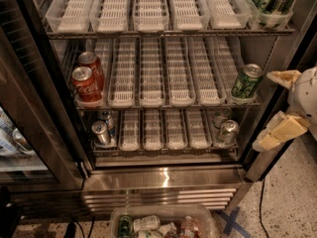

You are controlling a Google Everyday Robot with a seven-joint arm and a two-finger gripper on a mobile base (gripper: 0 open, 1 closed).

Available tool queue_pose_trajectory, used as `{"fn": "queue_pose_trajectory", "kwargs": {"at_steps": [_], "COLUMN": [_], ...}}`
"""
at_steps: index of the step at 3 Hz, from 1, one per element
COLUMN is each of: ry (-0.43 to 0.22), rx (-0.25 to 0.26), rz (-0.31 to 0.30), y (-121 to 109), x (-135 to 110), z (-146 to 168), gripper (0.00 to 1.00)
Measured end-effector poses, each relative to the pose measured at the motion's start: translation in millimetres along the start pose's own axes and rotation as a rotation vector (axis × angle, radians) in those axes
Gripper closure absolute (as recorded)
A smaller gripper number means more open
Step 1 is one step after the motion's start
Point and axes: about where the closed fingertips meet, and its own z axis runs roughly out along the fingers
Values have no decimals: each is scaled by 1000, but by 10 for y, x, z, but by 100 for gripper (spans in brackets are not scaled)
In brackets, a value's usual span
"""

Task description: Pick green can from middle shelf of fridge

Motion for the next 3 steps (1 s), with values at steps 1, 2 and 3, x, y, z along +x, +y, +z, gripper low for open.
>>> {"fn": "queue_pose_trajectory", "kwargs": {"at_steps": [1,2,3], "ry": [-49,-131,-202], "rx": [48,154,243], "rz": [49,92,134], "y": [49,-44,-144], "x": [144,230,220], "z": [156,269,354], "gripper": [0,0,0]}}
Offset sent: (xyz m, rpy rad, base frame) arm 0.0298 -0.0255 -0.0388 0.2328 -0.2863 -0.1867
